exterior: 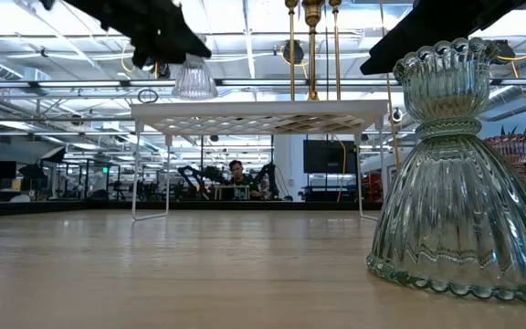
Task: Pick & Place candle stick holders
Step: Put the transparent candle holder on the shelf, then put the green candle holder on the shelf
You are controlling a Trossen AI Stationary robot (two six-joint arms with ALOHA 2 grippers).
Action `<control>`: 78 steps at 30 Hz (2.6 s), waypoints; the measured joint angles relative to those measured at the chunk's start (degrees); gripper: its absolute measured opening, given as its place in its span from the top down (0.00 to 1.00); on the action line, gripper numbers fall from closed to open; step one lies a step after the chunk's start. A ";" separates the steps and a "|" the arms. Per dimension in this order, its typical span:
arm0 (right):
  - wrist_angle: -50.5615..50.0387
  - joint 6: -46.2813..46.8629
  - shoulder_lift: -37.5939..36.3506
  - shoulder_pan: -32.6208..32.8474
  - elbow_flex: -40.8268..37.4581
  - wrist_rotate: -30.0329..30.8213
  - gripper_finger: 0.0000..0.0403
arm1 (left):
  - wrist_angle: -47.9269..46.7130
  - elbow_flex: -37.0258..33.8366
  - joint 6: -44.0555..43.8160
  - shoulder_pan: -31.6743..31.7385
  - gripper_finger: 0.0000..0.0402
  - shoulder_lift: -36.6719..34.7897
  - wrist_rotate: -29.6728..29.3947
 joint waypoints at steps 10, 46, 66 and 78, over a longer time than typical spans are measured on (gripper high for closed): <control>-0.64 0.00 0.00 0.00 0.00 0.01 0.55 | -5.71 -0.15 -1.83 5.97 0.60 2.25 0.07; 6.38 -2.53 5.13 0.02 -0.04 -16.55 0.53 | -11.36 -0.04 -2.37 6.92 0.39 1.49 0.04; 25.87 -4.33 23.27 0.68 0.04 -36.57 0.44 | -15.56 -0.06 -2.42 6.70 0.39 -3.38 0.04; 27.85 -6.85 24.18 5.80 0.02 -36.98 0.44 | -18.25 -0.04 0.64 6.41 0.39 -11.45 0.11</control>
